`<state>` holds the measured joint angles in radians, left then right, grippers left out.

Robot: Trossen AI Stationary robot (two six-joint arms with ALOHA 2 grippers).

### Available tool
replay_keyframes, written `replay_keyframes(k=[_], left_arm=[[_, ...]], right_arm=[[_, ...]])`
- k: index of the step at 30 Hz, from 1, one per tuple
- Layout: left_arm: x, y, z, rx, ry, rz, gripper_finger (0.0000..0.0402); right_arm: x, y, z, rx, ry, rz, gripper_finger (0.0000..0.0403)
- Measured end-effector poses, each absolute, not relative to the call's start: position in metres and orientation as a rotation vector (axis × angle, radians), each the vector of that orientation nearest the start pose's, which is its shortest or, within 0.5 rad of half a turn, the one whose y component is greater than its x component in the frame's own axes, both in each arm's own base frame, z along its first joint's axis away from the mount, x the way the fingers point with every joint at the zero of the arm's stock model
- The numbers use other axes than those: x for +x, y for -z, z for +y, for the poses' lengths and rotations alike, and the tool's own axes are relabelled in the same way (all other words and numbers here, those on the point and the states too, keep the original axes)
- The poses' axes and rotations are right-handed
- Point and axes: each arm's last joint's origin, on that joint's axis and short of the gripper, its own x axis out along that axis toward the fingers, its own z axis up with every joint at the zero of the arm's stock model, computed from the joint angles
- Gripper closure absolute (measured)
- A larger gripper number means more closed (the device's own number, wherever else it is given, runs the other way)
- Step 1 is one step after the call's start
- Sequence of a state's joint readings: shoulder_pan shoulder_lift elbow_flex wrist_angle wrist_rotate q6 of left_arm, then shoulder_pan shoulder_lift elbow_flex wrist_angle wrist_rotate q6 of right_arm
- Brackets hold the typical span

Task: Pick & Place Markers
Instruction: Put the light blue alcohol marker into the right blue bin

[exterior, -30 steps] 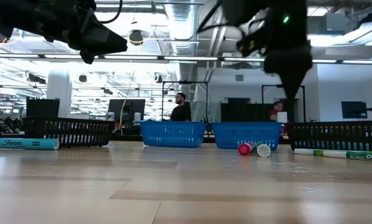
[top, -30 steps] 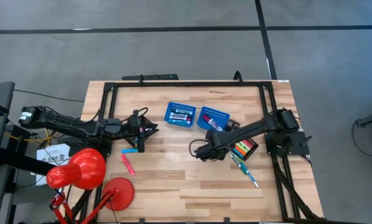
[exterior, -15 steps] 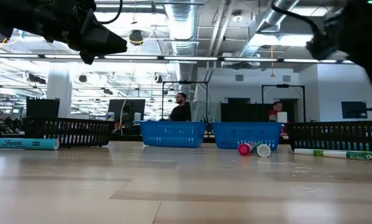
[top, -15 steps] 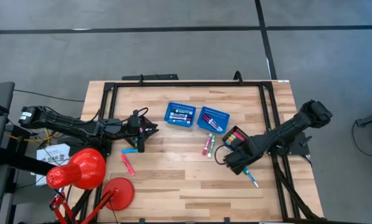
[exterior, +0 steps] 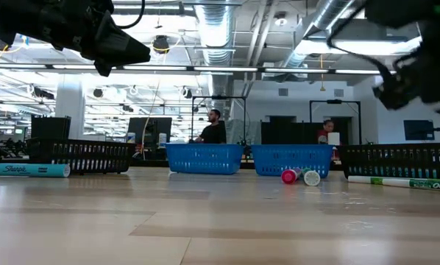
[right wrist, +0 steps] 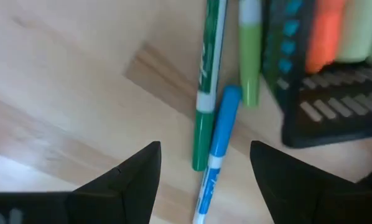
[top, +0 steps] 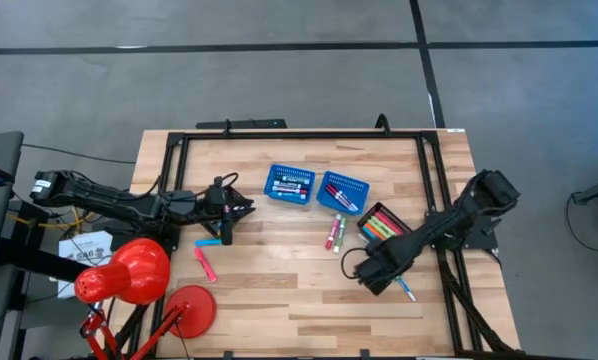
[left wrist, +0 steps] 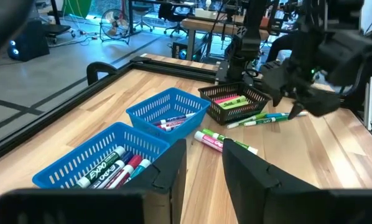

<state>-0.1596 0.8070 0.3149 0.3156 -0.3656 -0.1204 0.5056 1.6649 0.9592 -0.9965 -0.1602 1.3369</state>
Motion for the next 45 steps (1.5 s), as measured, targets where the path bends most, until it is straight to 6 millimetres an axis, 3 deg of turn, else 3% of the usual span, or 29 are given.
replay_keyframes(k=[7, 13, 22, 26, 45], left_arm=[[0.174, -0.215, -0.018, -0.074, -0.215, 0.158, 0.0302], [0.174, -0.215, -0.018, -0.074, -0.215, 0.158, 0.0302], [0.174, -0.215, -0.018, -0.074, -0.215, 0.158, 0.0302], [0.174, -0.215, -0.018, -0.074, -0.215, 0.158, 0.0302], [0.174, -0.215, -0.018, -0.074, -0.215, 0.158, 0.0302]], right_arm=[[0.227, -0.133, 0.135, 0.638, 0.663, 1.809, 0.0164], [0.231, -0.129, 0.138, 0.632, 0.563, 1.822, 0.0178], [0.237, -0.131, 0.142, 0.638, 0.448, 1.763, 0.0304], [0.244, -0.133, 0.144, 0.657, 0.377, 1.713, 0.034], [0.262, -0.135, 0.125, 0.631, 0.34, 1.64, 0.0372]])
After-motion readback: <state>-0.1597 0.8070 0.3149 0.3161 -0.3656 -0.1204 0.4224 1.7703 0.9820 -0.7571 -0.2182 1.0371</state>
